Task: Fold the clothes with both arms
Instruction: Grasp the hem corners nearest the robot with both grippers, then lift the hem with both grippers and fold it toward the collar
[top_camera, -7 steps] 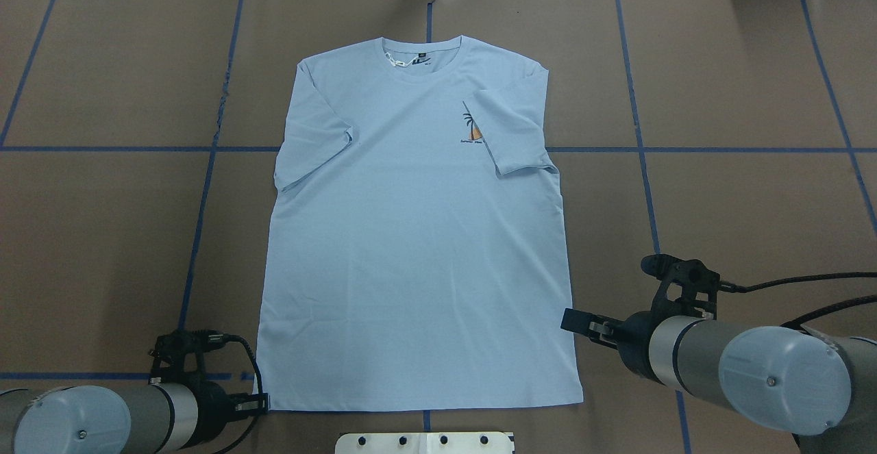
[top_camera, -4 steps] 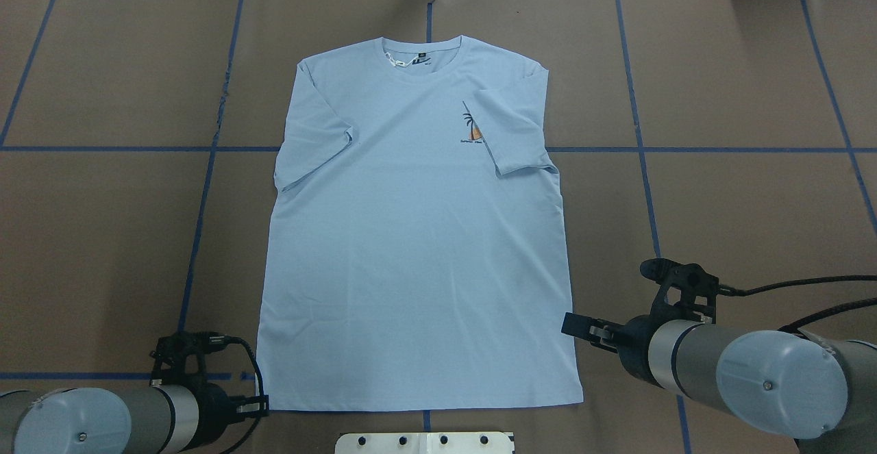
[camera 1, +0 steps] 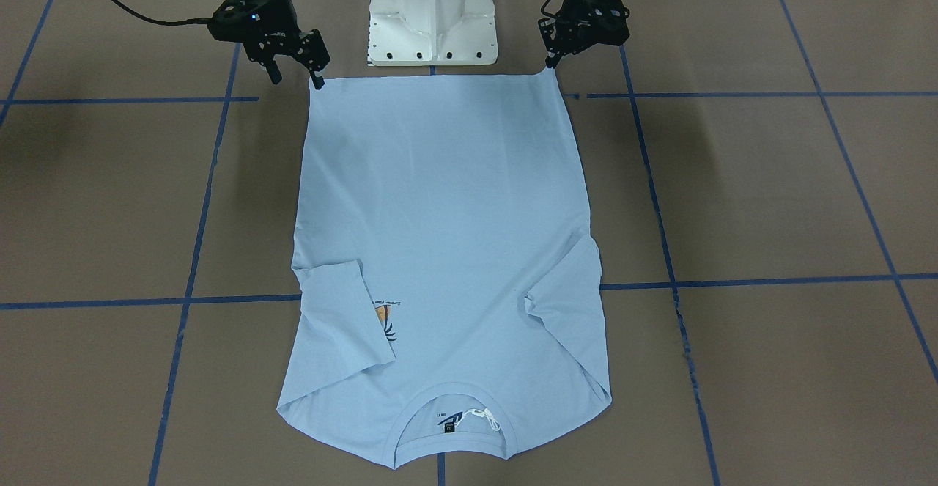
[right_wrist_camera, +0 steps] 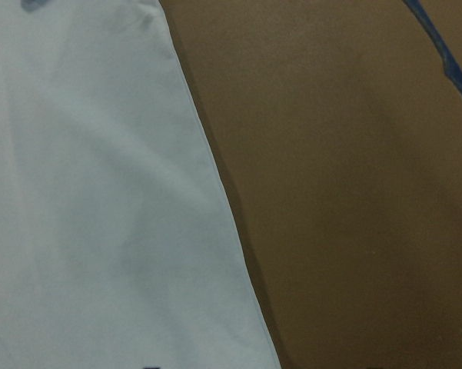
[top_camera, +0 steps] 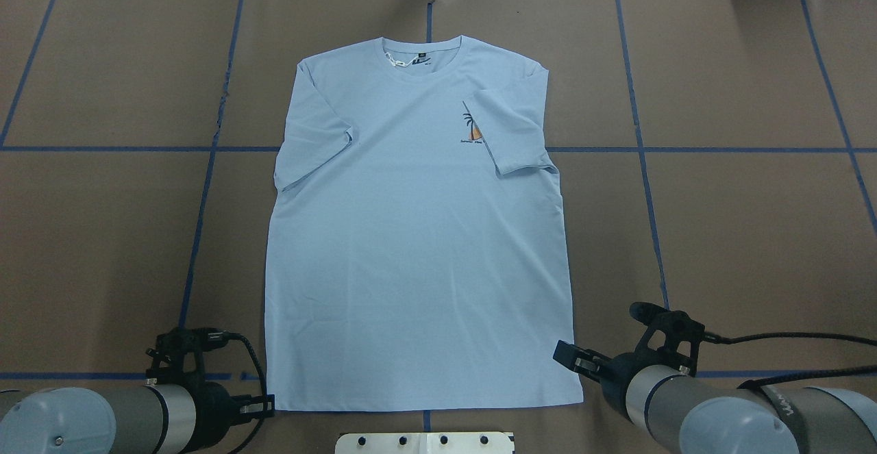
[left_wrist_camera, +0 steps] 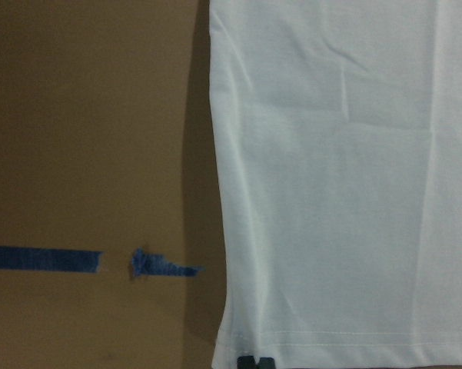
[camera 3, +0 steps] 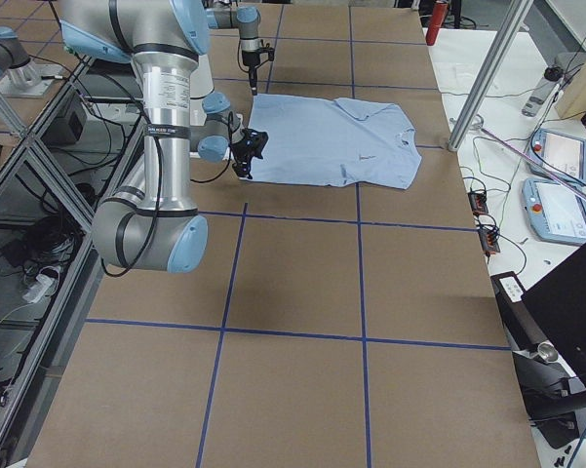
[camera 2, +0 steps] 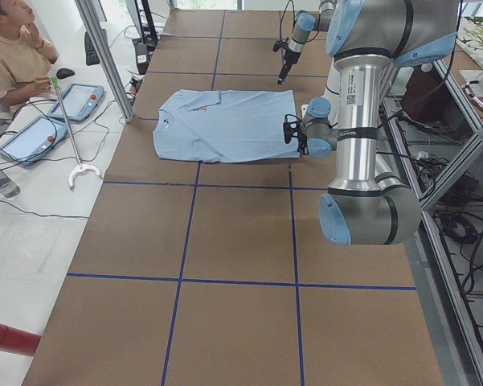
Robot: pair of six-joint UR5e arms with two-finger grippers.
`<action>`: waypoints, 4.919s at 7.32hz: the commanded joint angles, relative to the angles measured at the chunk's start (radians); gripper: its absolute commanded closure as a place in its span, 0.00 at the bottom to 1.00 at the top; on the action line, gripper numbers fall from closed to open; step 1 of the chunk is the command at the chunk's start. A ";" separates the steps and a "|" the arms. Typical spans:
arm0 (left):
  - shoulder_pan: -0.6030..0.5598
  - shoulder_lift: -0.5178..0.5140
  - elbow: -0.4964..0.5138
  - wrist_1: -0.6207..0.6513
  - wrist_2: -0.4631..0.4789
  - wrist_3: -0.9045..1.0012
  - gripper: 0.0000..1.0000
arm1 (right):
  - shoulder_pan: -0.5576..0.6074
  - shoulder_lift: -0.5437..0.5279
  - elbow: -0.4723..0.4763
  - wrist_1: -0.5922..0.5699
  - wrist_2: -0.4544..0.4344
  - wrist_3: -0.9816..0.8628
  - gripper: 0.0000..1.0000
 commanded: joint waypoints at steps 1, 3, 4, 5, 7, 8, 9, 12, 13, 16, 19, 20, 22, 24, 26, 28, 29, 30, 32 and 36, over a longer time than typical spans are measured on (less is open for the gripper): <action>0.000 -0.002 -0.005 0.000 -0.002 -0.009 1.00 | -0.067 0.007 -0.040 0.000 -0.034 0.076 0.23; 0.000 -0.002 -0.008 0.000 -0.002 -0.009 1.00 | -0.084 0.007 -0.057 -0.001 -0.037 0.076 0.32; 0.000 0.000 -0.008 0.000 -0.002 -0.009 1.00 | -0.084 0.009 -0.059 -0.001 -0.043 0.077 0.41; 0.002 -0.002 -0.010 0.000 0.000 -0.011 1.00 | -0.084 0.009 -0.059 -0.001 -0.043 0.077 0.46; 0.000 0.000 -0.020 0.000 0.000 -0.009 1.00 | -0.086 0.010 -0.059 0.000 -0.045 0.077 0.61; 0.000 0.000 -0.022 0.000 -0.002 -0.011 1.00 | -0.086 0.010 -0.059 0.000 -0.045 0.077 0.62; 0.000 0.000 -0.023 0.000 0.000 -0.009 1.00 | -0.086 0.010 -0.059 0.000 -0.045 0.077 0.62; 0.000 0.001 -0.023 0.000 -0.002 -0.009 1.00 | -0.092 0.010 -0.059 0.000 -0.045 0.076 0.70; 0.000 0.001 -0.022 0.000 0.000 -0.011 1.00 | -0.095 0.010 -0.059 0.000 -0.045 0.076 0.95; -0.003 0.001 -0.039 0.000 -0.002 -0.009 1.00 | -0.098 0.009 -0.049 0.000 -0.042 0.073 1.00; -0.013 0.024 -0.156 0.038 -0.034 -0.009 1.00 | -0.058 -0.014 0.096 -0.036 -0.011 0.065 1.00; -0.015 0.024 -0.272 0.160 -0.110 -0.009 1.00 | -0.017 -0.011 0.194 -0.134 0.061 0.059 1.00; -0.105 -0.012 -0.465 0.364 -0.272 0.001 1.00 | 0.154 0.015 0.358 -0.328 0.283 -0.042 1.00; -0.273 -0.130 -0.442 0.478 -0.371 0.114 1.00 | 0.318 0.106 0.328 -0.331 0.429 -0.217 1.00; -0.468 -0.262 -0.343 0.625 -0.376 0.341 1.00 | 0.534 0.277 0.156 -0.333 0.579 -0.320 1.00; -0.608 -0.331 -0.216 0.641 -0.408 0.469 1.00 | 0.665 0.424 -0.042 -0.333 0.613 -0.404 1.00; -0.653 -0.342 -0.156 0.640 -0.407 0.535 1.00 | 0.713 0.461 -0.127 -0.333 0.617 -0.456 1.00; -0.688 -0.388 -0.079 0.640 -0.404 0.590 1.00 | 0.739 0.516 -0.210 -0.333 0.613 -0.481 1.00; -0.728 -0.469 0.109 0.624 -0.397 0.647 1.00 | 0.761 0.655 -0.409 -0.327 0.603 -0.503 1.00; -0.779 -0.564 0.546 0.308 -0.347 0.723 1.00 | 0.775 0.822 -0.797 -0.208 0.540 -0.592 1.00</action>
